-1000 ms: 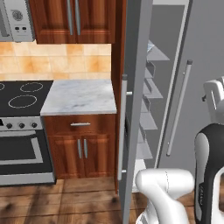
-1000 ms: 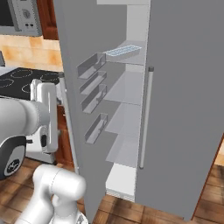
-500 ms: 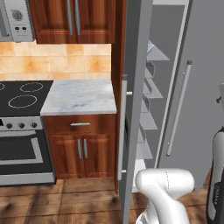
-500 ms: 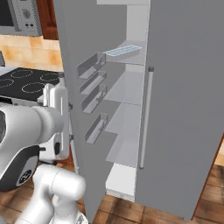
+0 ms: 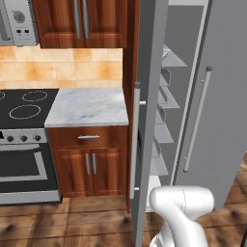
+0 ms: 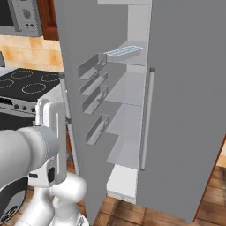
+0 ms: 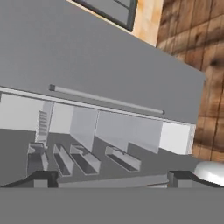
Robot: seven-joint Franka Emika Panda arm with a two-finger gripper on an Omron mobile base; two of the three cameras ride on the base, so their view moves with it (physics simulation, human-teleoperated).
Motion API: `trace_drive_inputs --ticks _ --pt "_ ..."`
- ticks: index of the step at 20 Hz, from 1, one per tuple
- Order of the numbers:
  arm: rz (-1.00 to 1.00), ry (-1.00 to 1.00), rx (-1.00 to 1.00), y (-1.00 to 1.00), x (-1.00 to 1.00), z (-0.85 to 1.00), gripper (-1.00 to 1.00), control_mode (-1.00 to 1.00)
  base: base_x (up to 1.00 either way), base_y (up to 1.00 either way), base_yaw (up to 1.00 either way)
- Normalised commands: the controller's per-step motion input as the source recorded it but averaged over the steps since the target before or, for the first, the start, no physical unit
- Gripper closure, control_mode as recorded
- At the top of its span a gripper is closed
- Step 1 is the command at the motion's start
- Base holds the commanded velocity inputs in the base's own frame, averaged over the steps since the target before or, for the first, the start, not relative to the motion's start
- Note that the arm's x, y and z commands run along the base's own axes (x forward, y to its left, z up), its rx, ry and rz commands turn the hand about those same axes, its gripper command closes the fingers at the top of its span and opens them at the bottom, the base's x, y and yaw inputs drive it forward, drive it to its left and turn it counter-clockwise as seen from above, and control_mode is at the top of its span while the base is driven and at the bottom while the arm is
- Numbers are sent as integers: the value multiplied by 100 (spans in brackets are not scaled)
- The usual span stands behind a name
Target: The ice cube tray has been filled with water. Take the tray and place it in the freezer to make ice. Close the freezer door after placing the tray.
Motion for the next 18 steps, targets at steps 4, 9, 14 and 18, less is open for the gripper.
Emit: trace_drive_inputs --ticks 4,9,14,18 --pt "7 16 -16 90 -5 11 -100 -100 0 0 0" --pt "9 29 -29 100 0 14 -100 -100 0 0 0" --pt "7 23 -33 98 0 3 -100 -100 0 0 0" --pt "6 24 -32 98 0 0 -100 -100 0 0 0"
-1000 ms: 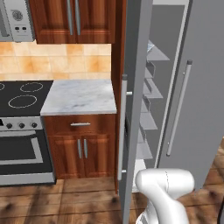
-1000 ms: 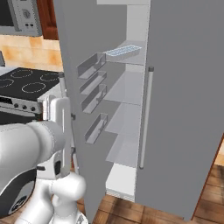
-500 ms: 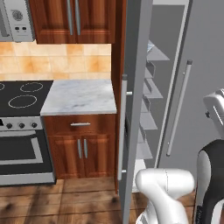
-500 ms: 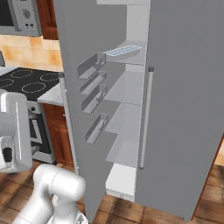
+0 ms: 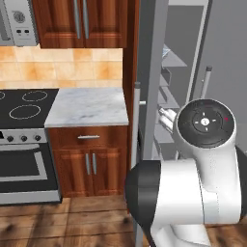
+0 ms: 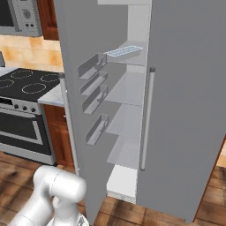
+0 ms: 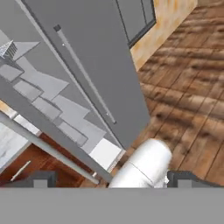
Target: The ice cube tray has been filled with water. Take the tray and place it in the freezer to make ice. Close the freezer door after placing the tray.
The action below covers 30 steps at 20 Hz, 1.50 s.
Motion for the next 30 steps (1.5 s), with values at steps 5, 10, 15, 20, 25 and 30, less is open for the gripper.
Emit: trace_drive_inputs --ticks 5,10,15,20,25,30 --pt "10 37 -32 84 11 -15 -100 -100 0 0 0" --pt "5 43 -38 55 40 -56 -100 -100 0 0 0" --pt "0 23 -30 0 54 -69 -100 -100 0 0 0" --pt "0 2 -14 -10 56 -68 -100 -100 0 0 0" --pt "2 4 -1 -2 34 -32 -100 -100 0 0 0" --pt "5 15 0 -3 20 -11 -100 -100 0 0 0"
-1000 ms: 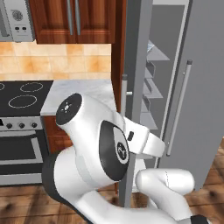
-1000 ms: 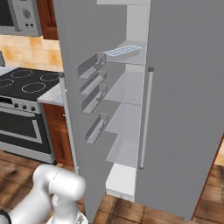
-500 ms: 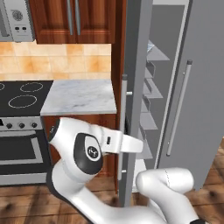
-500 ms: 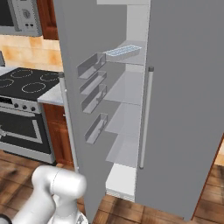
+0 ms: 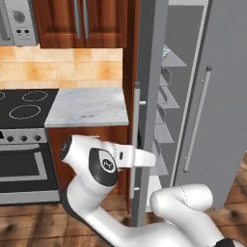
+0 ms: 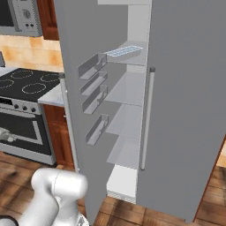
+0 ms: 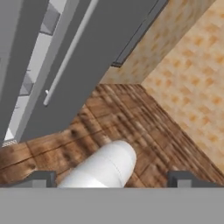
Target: The ice cube tray has been filled with water. Take the tray and place it in the freezer to make ice. Close the freezer door after placing the tray.
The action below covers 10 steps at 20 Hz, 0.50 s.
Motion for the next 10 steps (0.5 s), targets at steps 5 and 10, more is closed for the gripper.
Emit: trace_drive_inputs --ticks 5,10 --pt "7 23 0 -2 23 -13 -100 -100 0 0 0" --pt "9 31 -6 0 37 -37 -100 -100 0 0 0"
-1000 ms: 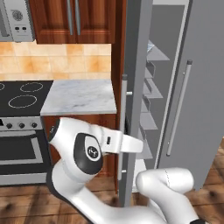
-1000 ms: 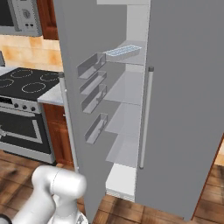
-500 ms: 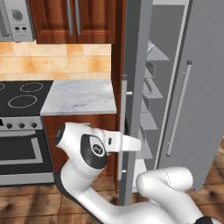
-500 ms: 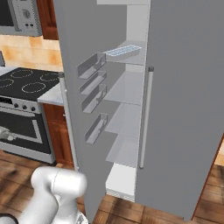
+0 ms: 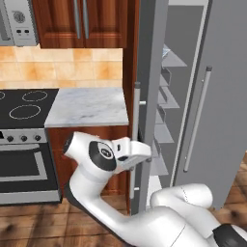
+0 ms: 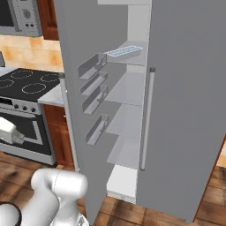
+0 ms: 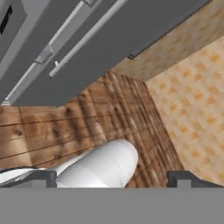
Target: The ice cube tray has been filled with water. Take the tray and place it in the freezer to make ice. Close the freezer door after placing the tray.
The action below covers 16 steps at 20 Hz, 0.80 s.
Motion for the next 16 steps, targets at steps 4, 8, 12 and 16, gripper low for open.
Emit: trace_drive_inputs --ticks 4,8,12,16 --pt "12 25 -14 6 14 -39 -100 -100 0 0 0" --pt "5 4 -15 3 11 -32 -100 -100 0 0 0" --pt "0 0 -11 0 25 -18 -100 -100 0 0 0" --pt "0 0 -6 0 26 -4 -100 -100 0 0 0"
